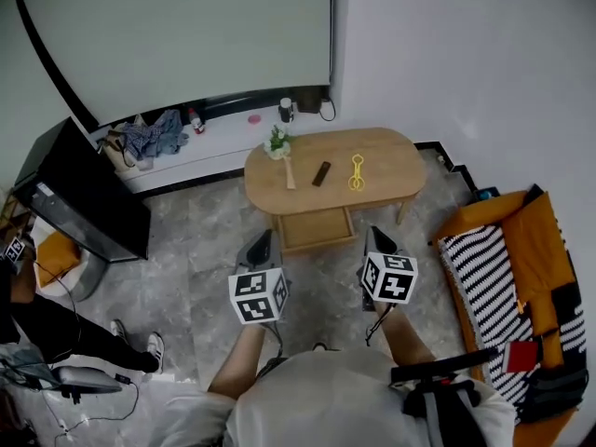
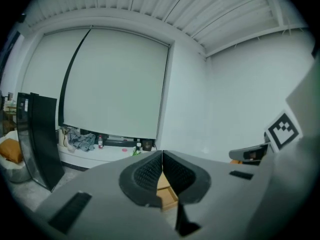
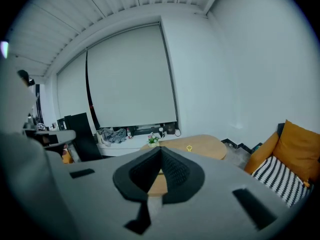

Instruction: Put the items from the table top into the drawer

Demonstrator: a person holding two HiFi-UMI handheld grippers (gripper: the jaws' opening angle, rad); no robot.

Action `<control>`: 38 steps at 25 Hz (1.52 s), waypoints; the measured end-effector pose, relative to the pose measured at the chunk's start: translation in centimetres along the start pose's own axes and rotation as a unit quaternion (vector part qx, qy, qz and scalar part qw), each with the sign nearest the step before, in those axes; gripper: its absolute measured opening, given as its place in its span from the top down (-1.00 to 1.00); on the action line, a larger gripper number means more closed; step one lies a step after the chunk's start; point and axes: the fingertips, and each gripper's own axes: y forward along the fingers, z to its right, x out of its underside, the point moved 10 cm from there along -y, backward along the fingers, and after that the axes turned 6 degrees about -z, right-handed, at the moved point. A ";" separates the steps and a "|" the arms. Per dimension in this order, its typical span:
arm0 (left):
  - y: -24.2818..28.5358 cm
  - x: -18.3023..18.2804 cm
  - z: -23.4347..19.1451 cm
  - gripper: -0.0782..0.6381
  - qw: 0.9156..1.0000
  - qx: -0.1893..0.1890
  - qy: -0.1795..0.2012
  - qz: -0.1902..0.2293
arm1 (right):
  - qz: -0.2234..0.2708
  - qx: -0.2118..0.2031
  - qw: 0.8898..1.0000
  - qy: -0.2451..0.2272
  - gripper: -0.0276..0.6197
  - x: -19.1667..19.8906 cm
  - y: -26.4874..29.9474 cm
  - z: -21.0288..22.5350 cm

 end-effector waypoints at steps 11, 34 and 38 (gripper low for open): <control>10.9 -1.4 -2.4 0.76 0.999 0.011 -0.022 -0.033 | -0.025 0.010 1.000 0.012 0.94 -3.3 9.1 1.6; 33.2 -8.9 -14.8 0.76 0.996 0.048 -0.046 -0.052 | -0.048 0.059 0.997 0.006 0.94 -15.2 29.5 -1.6; 34.6 -7.8 -15.6 0.76 0.995 0.030 -0.058 -0.073 | -0.067 0.057 0.996 0.009 0.94 -14.8 31.4 -0.7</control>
